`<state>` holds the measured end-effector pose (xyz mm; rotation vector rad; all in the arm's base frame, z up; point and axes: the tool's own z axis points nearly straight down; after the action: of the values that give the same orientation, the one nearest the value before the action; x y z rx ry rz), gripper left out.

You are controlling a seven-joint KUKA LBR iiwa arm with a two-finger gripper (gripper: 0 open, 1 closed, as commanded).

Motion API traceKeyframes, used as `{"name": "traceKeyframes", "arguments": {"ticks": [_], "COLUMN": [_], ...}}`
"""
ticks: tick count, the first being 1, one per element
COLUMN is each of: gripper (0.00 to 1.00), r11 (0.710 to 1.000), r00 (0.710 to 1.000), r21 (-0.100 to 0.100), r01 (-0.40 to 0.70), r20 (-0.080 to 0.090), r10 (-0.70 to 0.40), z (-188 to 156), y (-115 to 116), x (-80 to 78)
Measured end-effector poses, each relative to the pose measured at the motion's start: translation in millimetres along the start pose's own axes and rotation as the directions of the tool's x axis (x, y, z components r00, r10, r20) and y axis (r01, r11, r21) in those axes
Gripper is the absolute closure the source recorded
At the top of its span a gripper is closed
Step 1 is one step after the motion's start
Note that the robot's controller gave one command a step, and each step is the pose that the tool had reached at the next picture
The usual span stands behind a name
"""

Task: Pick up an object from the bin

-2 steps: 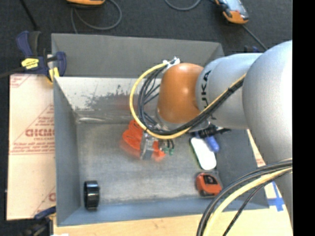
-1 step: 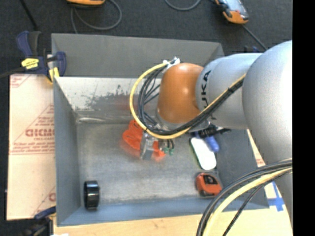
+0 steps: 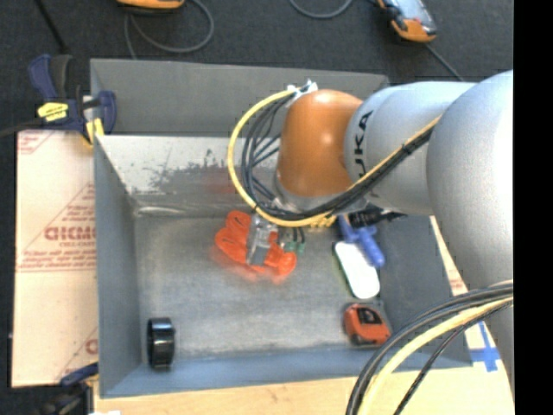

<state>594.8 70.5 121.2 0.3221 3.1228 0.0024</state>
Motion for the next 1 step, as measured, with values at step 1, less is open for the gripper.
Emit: {"name": "traceKeyframes", "arguments": {"ticks": [1], "gripper": [1.0], "r11": [1.0], "r00": [1.0], "r21": [0.001], "r01": [-0.004], "r20": [0.001], "r10": [0.004], "z": [-7.9], "y": [-13.8], "x": [-1.0]}}
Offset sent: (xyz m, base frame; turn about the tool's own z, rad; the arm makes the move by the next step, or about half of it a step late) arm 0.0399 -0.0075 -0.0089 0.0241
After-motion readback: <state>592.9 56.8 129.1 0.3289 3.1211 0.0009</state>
